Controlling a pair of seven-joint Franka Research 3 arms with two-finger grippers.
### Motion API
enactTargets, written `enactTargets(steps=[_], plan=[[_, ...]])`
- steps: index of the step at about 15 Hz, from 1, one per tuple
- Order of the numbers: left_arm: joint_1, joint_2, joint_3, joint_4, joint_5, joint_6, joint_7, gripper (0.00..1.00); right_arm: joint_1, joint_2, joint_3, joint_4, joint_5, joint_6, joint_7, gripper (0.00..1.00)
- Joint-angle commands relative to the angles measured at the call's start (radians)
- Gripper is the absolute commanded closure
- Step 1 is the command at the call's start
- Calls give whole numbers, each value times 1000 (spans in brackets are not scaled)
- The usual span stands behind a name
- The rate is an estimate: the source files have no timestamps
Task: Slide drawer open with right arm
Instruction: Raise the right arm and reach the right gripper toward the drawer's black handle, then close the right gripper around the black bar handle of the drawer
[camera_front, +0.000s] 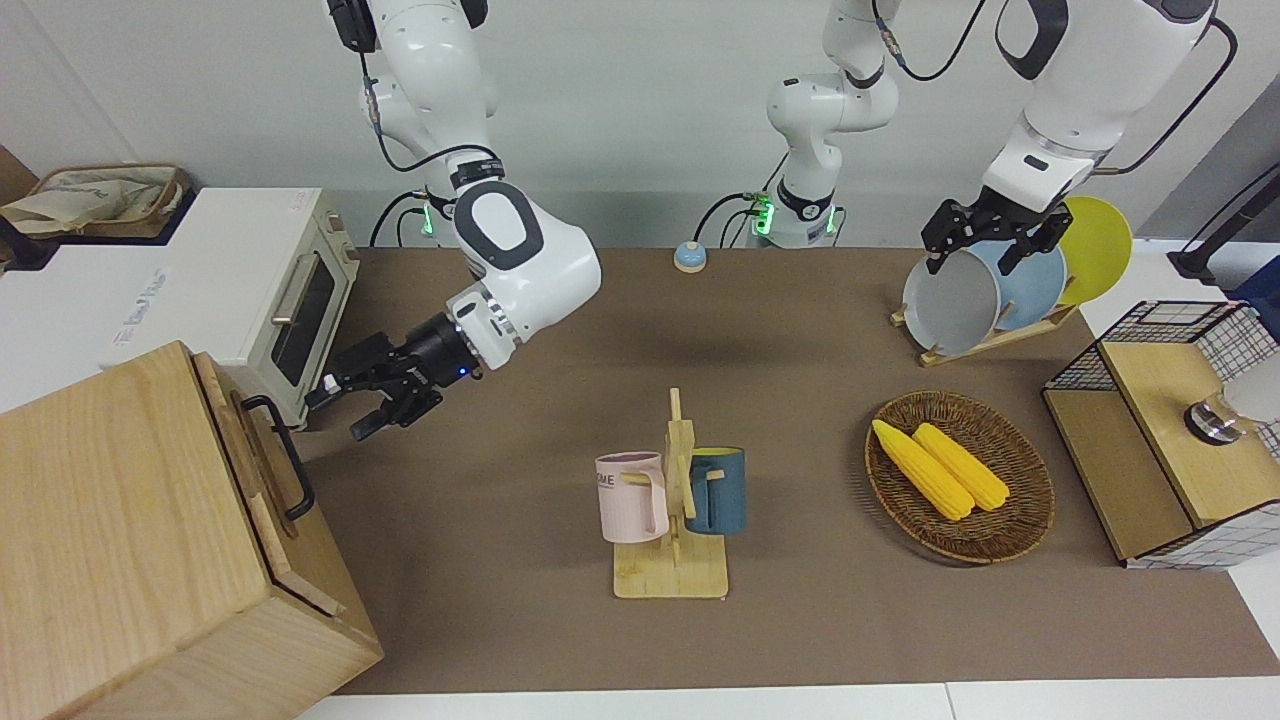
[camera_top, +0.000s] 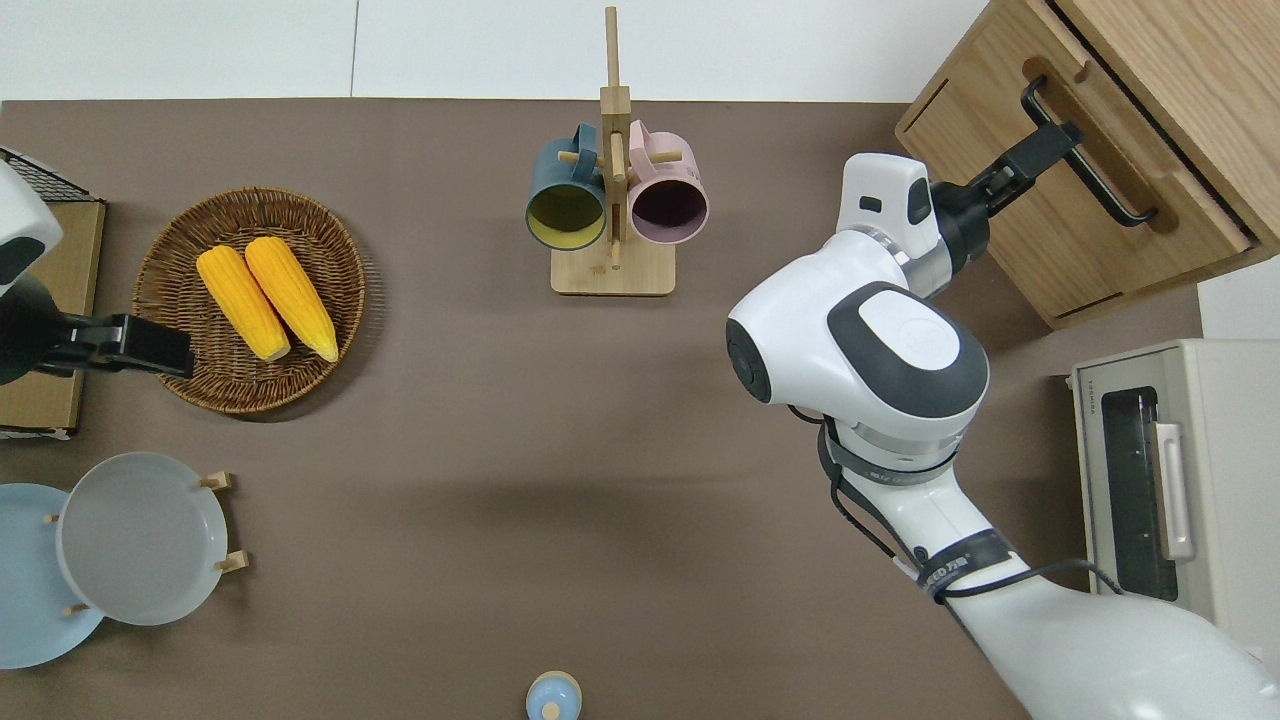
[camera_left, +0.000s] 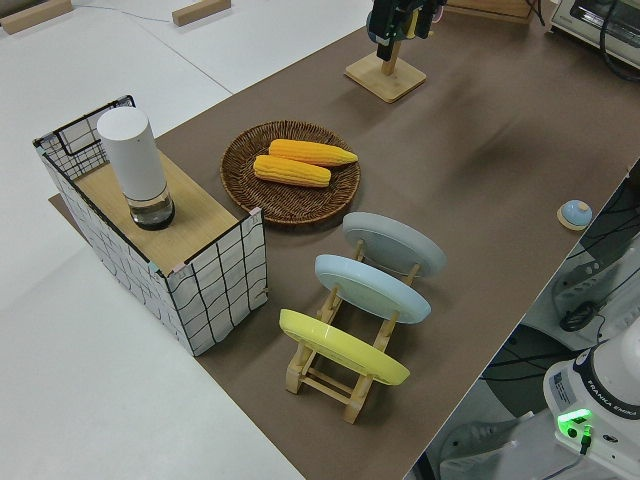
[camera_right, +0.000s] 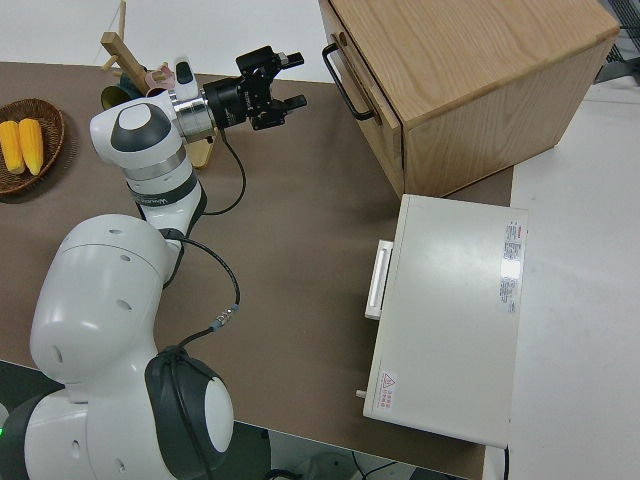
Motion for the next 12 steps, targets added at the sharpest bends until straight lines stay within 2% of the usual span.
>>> enactTargets(steps=[1,12], plan=[[-7,-4,0,10,18,-18,-10,7,-36,4,5,-31,-82,29,26,15],[-7,-4,0,9,18,-18,-10,7,-82,53,-7,-27,-185,29,125,21]])
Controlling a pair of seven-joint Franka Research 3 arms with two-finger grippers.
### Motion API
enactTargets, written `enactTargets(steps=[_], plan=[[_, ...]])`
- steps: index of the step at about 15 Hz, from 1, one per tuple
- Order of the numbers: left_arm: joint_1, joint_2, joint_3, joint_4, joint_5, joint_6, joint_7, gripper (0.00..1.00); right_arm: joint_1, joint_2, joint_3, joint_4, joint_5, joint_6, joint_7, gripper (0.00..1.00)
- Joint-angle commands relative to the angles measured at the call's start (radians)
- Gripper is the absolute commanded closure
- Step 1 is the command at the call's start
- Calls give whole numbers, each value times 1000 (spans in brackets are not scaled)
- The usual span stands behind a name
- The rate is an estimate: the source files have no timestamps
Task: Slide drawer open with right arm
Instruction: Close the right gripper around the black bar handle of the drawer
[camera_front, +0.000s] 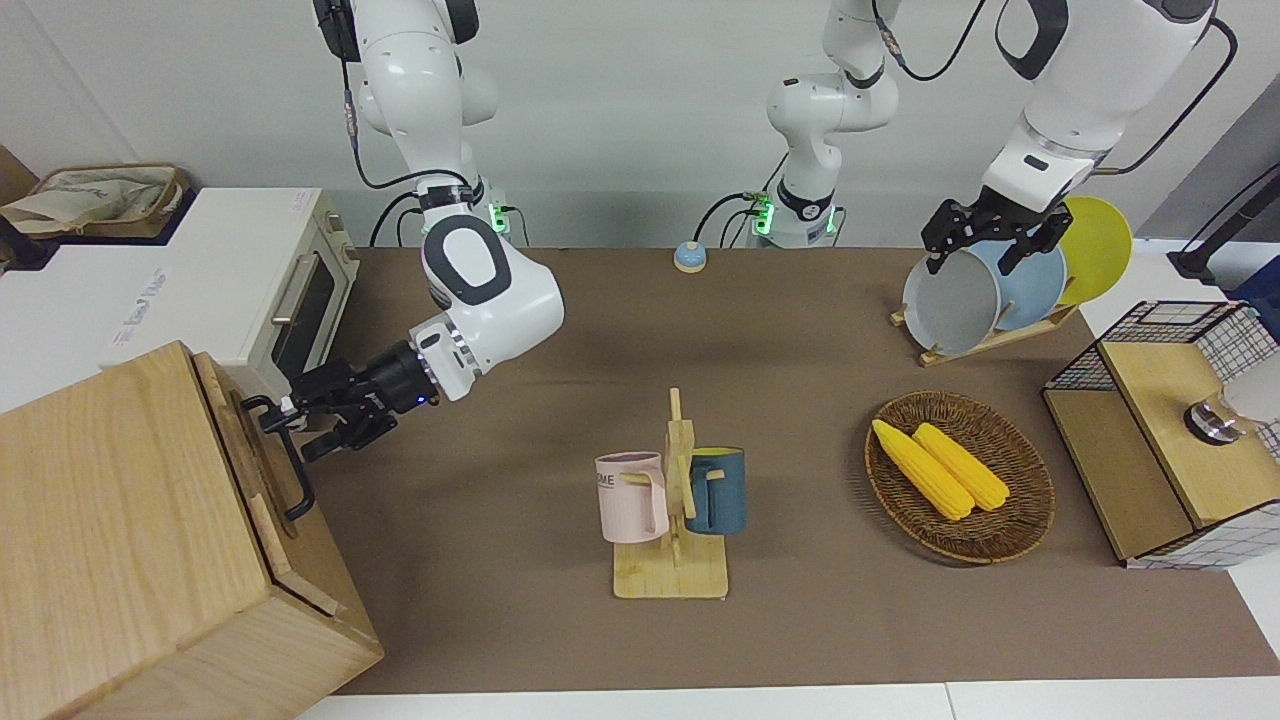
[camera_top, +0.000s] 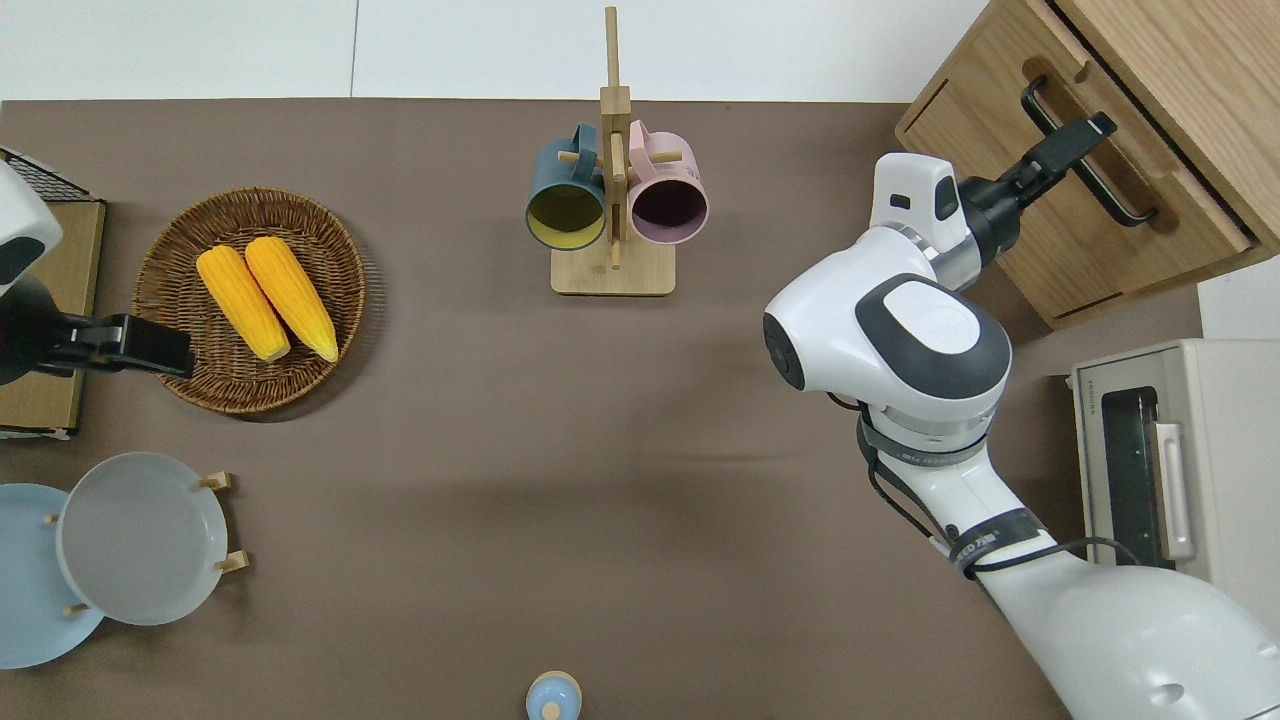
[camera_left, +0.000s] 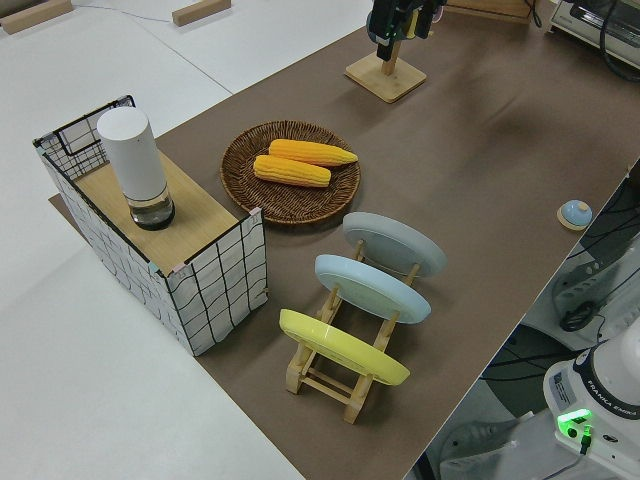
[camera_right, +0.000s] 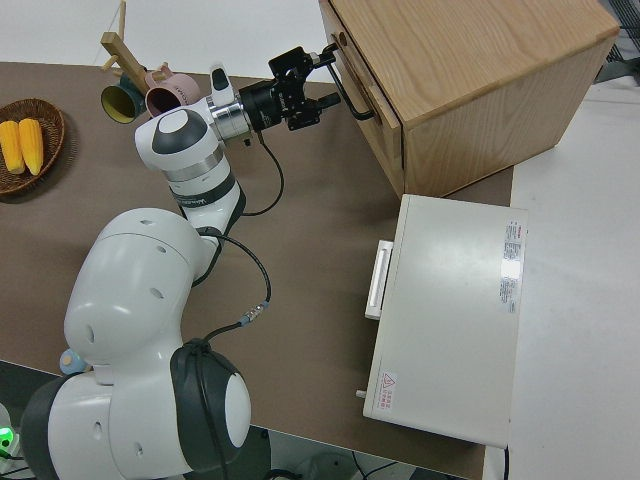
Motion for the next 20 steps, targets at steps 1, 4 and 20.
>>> enactTargets(steps=[1,4,20], plan=[[-7,-4,0,9,18,-18,-10,7,-17,14,5,-7,-48,20,63,21],[-7,-4,0,10,18,-18,-10,7,-16,16,3,-7,-48,20,66,240],[-7,-4,0,9,18,-18,-10,7,20,16,5,-11,-32,-25,49,1000]])
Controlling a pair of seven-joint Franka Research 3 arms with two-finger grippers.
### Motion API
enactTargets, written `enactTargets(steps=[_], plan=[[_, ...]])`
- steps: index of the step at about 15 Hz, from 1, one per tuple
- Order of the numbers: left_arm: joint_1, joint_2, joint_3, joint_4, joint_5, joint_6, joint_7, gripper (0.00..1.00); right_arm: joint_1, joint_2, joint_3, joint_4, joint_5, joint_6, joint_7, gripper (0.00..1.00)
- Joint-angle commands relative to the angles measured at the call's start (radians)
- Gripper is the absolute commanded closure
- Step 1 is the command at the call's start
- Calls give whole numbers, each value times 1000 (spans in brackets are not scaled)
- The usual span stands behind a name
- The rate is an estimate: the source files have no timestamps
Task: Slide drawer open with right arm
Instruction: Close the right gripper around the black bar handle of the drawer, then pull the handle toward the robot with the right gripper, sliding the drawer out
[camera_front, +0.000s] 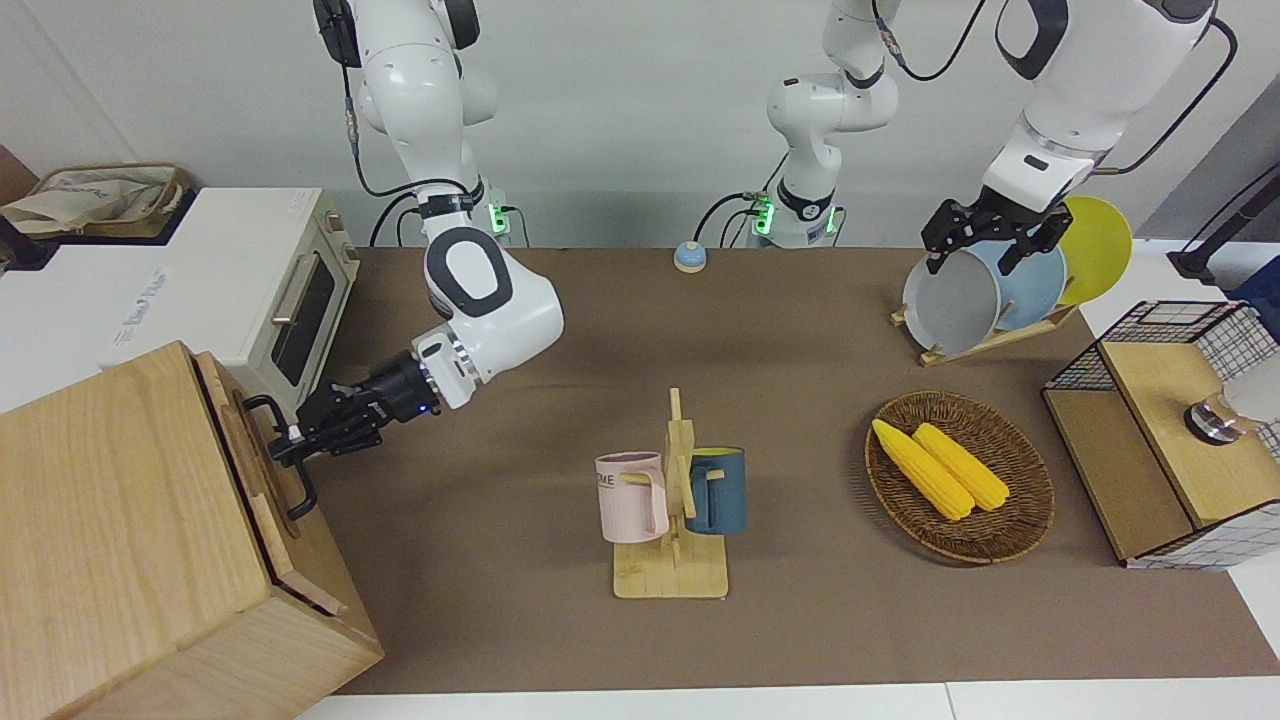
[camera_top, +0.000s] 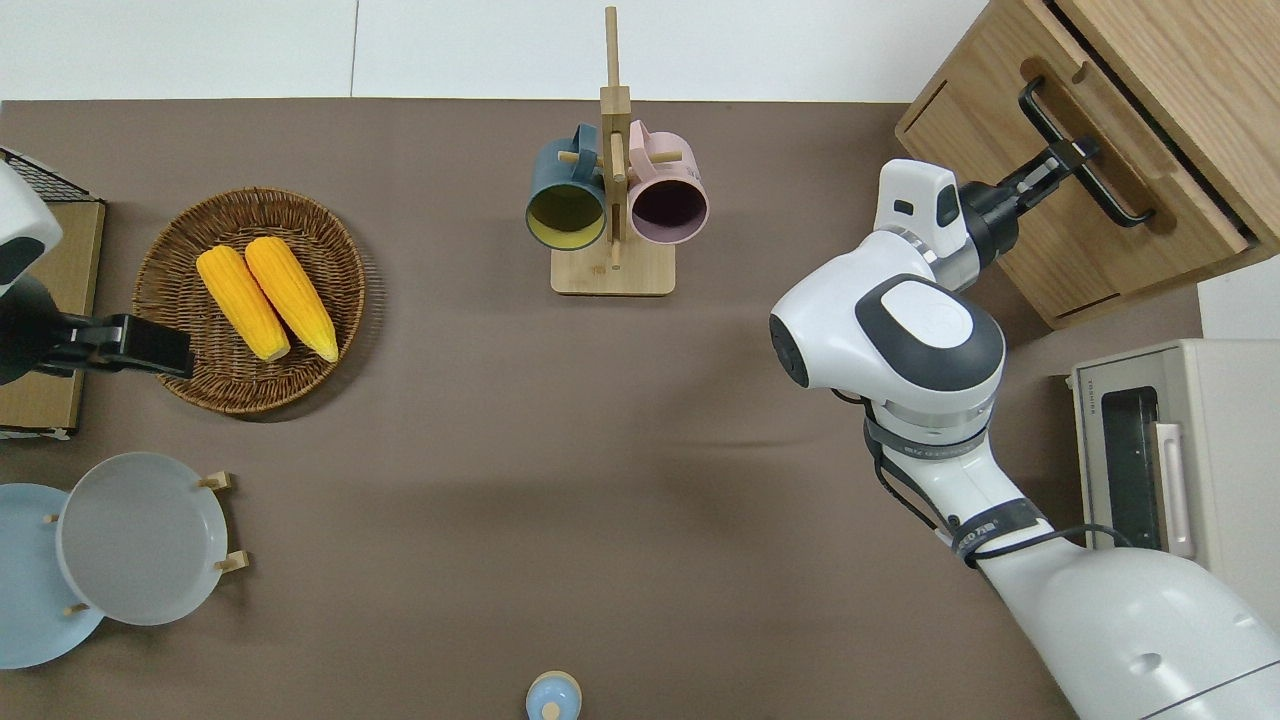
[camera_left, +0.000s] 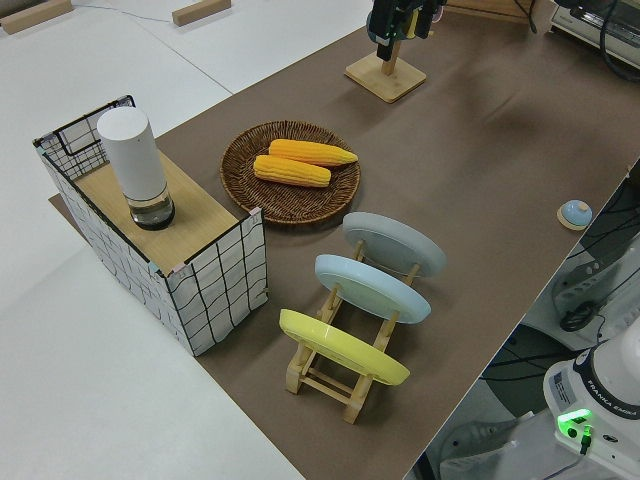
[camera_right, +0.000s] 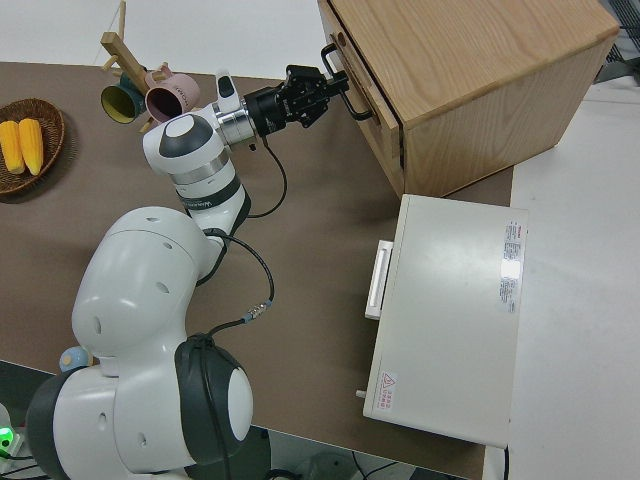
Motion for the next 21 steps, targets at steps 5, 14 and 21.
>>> enactTargets(steps=[5,14,21], plan=[[-7,-4,0,10,18,-18,-10,7,63,3,7,-6,26,-79,-5,1000],[-7,-4,0,9,18,-18,-10,7,174,3,16,-2,129,-207,-6,1000],[-7,-4,0,9,18,-18,-10,7,286,1,18,7,209,-335,-5,1000]])
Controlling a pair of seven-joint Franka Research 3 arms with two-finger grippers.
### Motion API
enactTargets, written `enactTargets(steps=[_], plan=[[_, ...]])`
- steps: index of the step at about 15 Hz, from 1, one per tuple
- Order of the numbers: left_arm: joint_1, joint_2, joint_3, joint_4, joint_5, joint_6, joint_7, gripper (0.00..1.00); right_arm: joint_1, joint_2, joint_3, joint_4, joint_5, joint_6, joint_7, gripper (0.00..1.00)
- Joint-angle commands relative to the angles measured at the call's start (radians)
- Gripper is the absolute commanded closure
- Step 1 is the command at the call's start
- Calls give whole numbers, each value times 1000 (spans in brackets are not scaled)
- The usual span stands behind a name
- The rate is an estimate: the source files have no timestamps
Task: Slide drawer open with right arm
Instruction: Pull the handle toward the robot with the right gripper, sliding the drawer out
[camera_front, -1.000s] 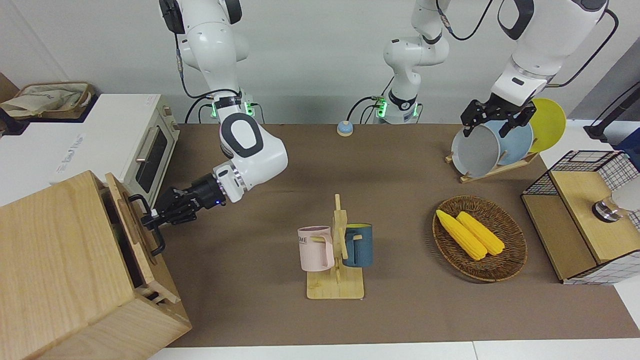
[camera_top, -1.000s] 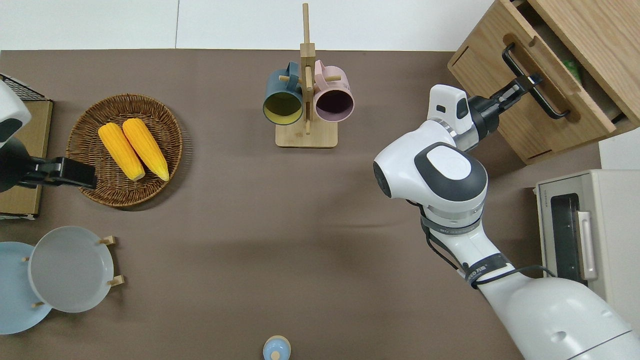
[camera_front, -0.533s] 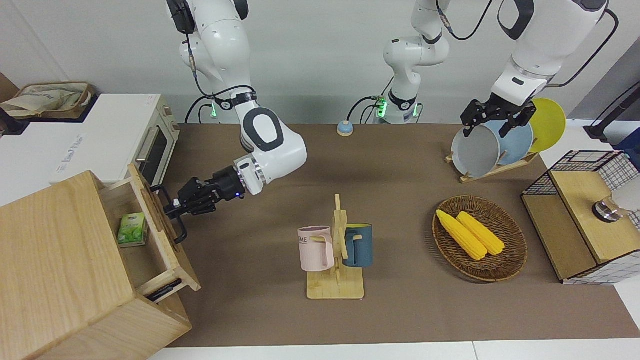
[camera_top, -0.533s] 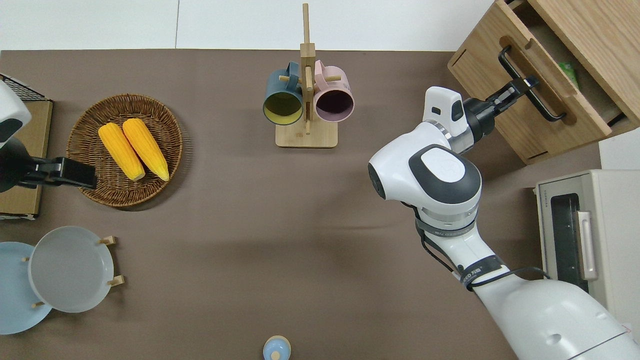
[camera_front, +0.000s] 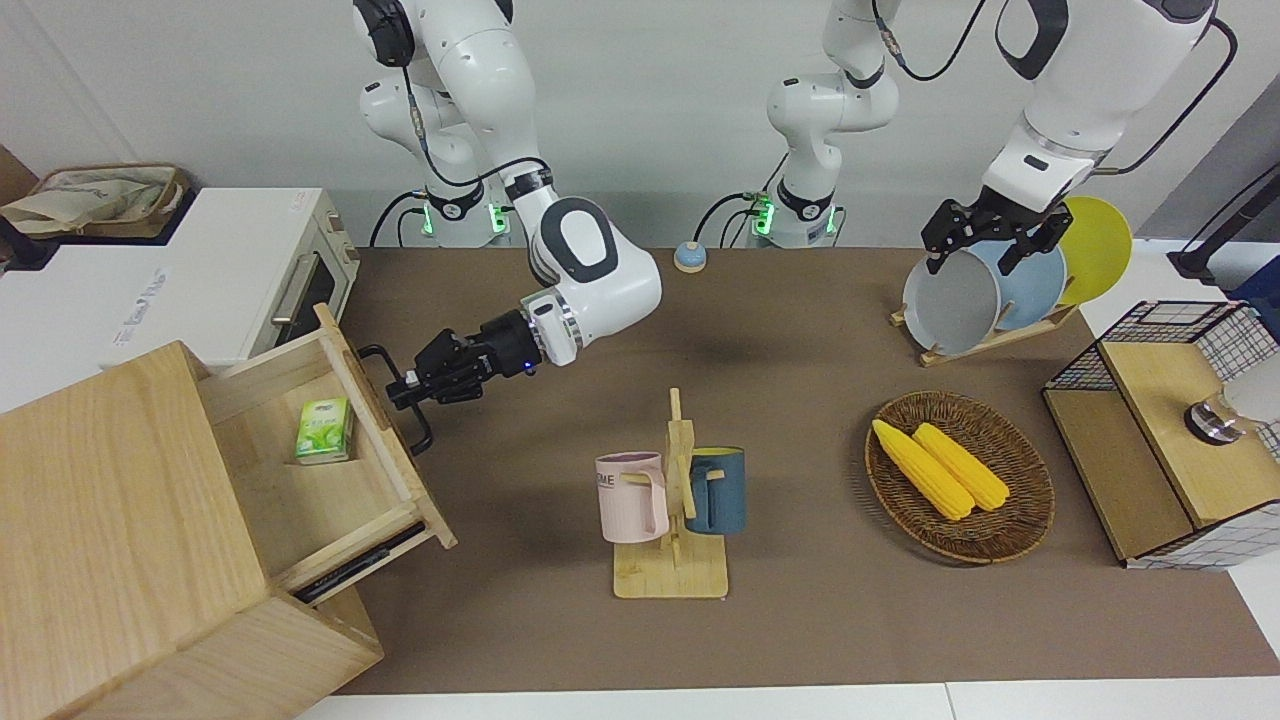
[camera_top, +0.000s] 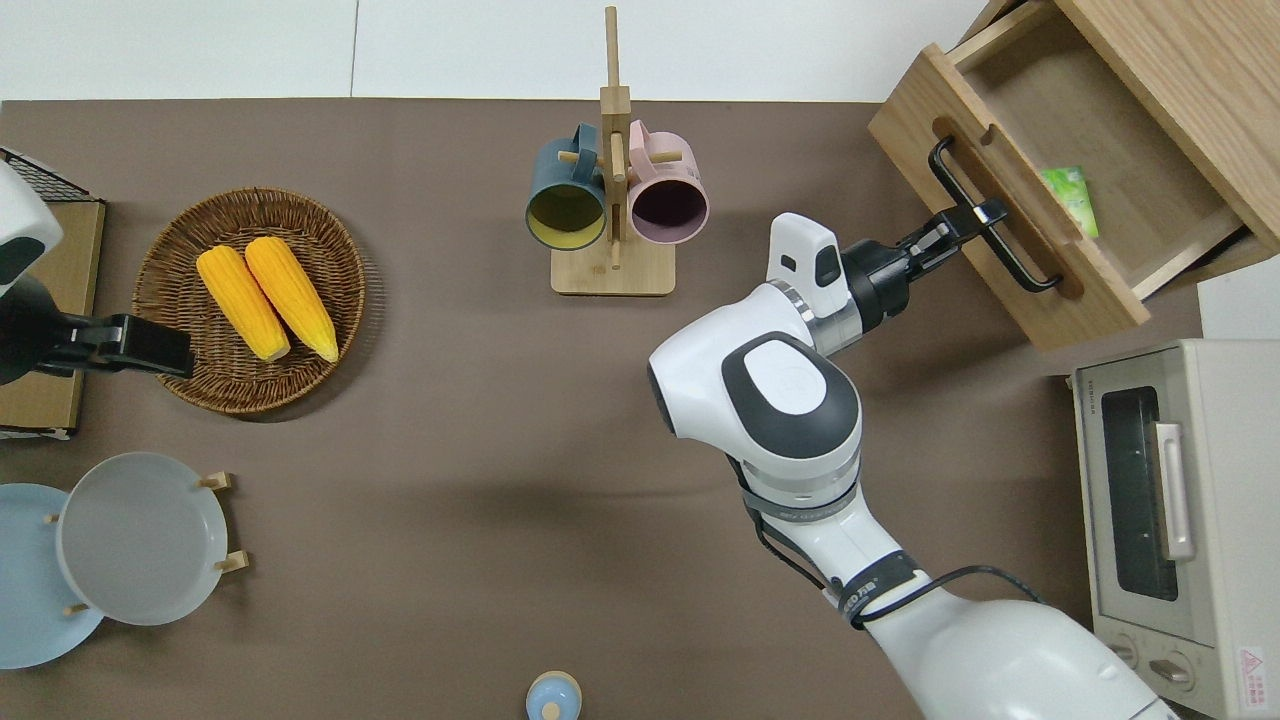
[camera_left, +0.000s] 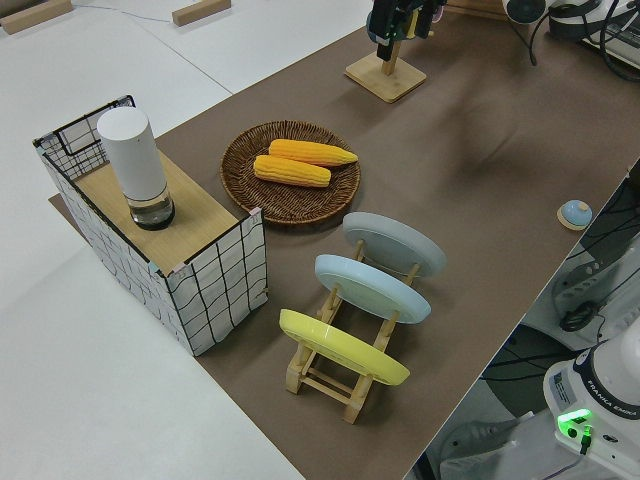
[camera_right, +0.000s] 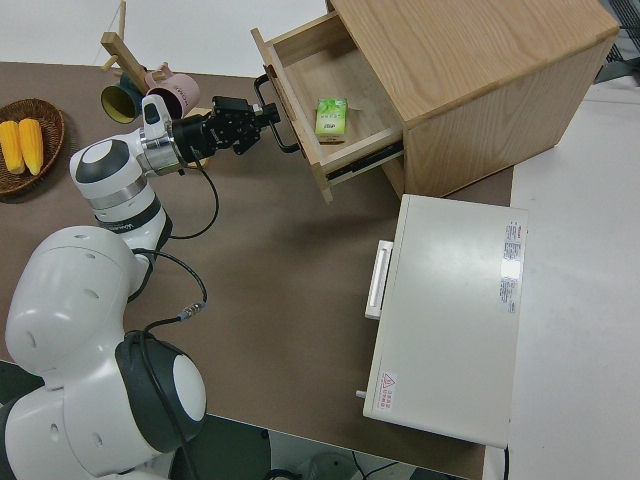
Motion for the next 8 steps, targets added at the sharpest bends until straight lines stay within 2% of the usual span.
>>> enactTargets(steps=[1,4,8], plan=[[-7,-3,0,9,18,-18,-10,7,61,1,3,15,53,-52,-13,1000],[-7,-4,0,9,18,-18,-10,7,104,2,3,18,77,-95,-13,1000],[-7,-4,0,10,18,-18,-10,7,146,5,3,45,112,-119,-13,1000]])
